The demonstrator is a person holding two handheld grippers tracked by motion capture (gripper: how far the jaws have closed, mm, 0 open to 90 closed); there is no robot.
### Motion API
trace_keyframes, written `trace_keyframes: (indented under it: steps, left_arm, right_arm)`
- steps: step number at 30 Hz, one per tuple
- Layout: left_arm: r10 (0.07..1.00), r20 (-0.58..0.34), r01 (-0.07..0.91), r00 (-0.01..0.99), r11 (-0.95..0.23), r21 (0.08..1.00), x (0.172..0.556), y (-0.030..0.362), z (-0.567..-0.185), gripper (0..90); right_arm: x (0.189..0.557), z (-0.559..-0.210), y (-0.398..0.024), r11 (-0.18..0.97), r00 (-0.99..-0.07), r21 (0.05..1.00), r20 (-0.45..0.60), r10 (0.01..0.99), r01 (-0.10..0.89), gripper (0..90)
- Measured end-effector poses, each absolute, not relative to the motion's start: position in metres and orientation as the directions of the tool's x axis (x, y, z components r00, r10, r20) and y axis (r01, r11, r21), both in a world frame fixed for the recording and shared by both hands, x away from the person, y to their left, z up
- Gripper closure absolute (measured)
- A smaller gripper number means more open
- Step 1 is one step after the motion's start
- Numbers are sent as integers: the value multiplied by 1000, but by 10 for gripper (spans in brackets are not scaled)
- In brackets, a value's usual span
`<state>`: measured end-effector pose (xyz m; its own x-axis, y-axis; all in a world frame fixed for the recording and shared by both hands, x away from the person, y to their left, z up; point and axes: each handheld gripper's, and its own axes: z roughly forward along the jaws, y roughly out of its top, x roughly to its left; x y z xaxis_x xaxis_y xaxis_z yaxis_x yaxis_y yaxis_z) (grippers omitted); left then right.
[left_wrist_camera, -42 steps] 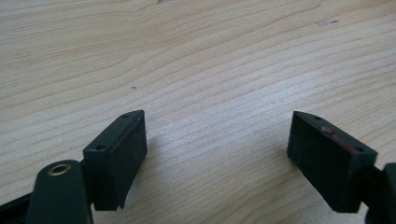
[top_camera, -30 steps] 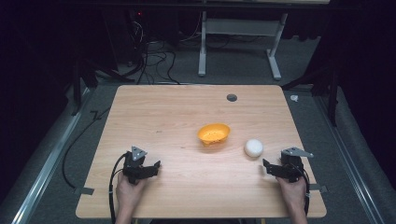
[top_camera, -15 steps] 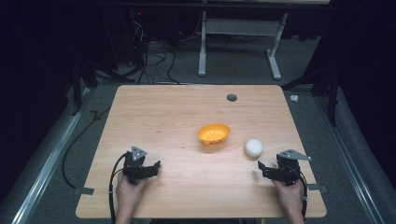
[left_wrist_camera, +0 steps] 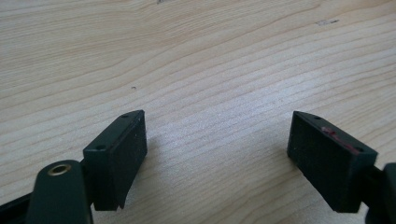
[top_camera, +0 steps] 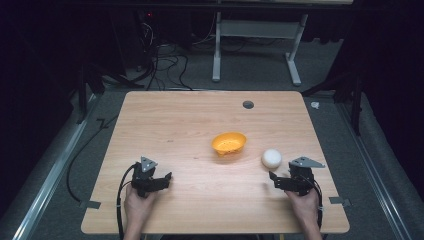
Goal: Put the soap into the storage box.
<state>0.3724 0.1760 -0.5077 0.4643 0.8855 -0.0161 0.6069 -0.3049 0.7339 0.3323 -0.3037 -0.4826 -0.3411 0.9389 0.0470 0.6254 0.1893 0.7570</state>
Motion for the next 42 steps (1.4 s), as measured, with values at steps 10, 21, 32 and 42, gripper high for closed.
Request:
trace_keyframes:
  steps: [10, 21, 32, 42]
  left_arm:
    - [885, -16, 607, 464, -305, 734, 372, 176, -508, 203]
    - [885, -16, 607, 465, -305, 734, 372, 176, -508, 203]
    - [885, -16, 607, 464, -305, 734, 372, 176, -508, 203]
    - [886, -16, 607, 464, -305, 734, 372, 176, -508, 203]
  right_arm:
    - [350, -471, -294, 209, -361, 770, 29, 932, 602, 135]
    - [376, -472, -290, 223, -355, 749, 17, 935, 624, 134]
    - [390, -488, -290, 236, -344, 707, 11, 939, 667, 138]
    - [392, -493, -287, 257, -344, 691, -13, 939, 675, 191]
